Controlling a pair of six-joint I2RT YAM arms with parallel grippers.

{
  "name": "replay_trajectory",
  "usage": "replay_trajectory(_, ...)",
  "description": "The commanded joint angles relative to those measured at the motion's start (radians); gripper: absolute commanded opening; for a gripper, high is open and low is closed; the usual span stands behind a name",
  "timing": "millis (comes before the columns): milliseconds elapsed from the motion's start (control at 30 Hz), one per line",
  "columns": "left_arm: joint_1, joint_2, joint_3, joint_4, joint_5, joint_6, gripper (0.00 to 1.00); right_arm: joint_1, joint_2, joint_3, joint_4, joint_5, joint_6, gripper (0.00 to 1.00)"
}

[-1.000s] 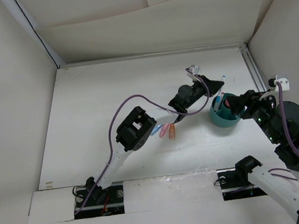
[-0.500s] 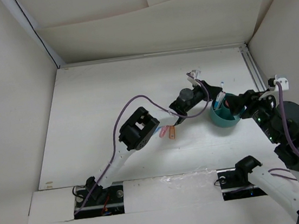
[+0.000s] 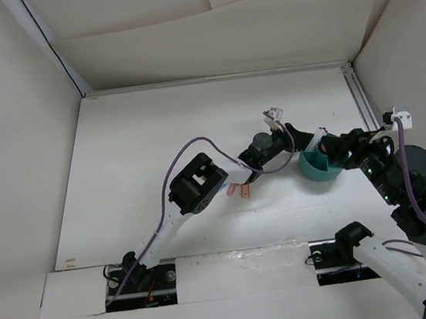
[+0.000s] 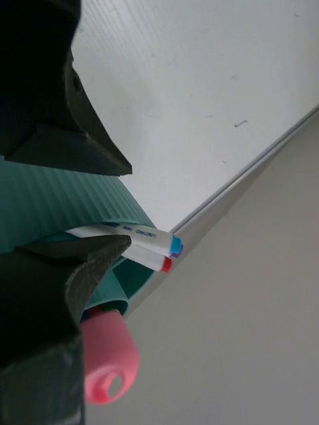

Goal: Sort the stationery into containers
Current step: Place the pen in the storage box.

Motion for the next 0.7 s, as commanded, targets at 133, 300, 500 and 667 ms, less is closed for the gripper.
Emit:
replay_trajectory(133, -0.015, -0.187, -0.088, 0.105, 0.023, 0.045, 0.46, 0.01, -0.009, -0.007, 0.051, -0.008, -0.01, 0.61)
replay_trajectory(300, -0.015, -0.299, -0.155, 0.115, 0.023, 0.08, 0.53, 0.01, 0.01, -0.007, 0.051, -0.035, -0.01, 0.61)
replay_trajectory(500, -0.015, -0.477, -0.238, -0.038, -0.037, 0.169, 0.61, 0.01, 0.01, -0.007, 0.051, -0.064, -0.01, 0.61)
replay_trajectory(667, 0.039, -0.67, -0.435, -0.163, -0.15, 0.117, 0.39, 0.01, 0.01, -0.063, 0.07, -0.113, 0.015, 0.32)
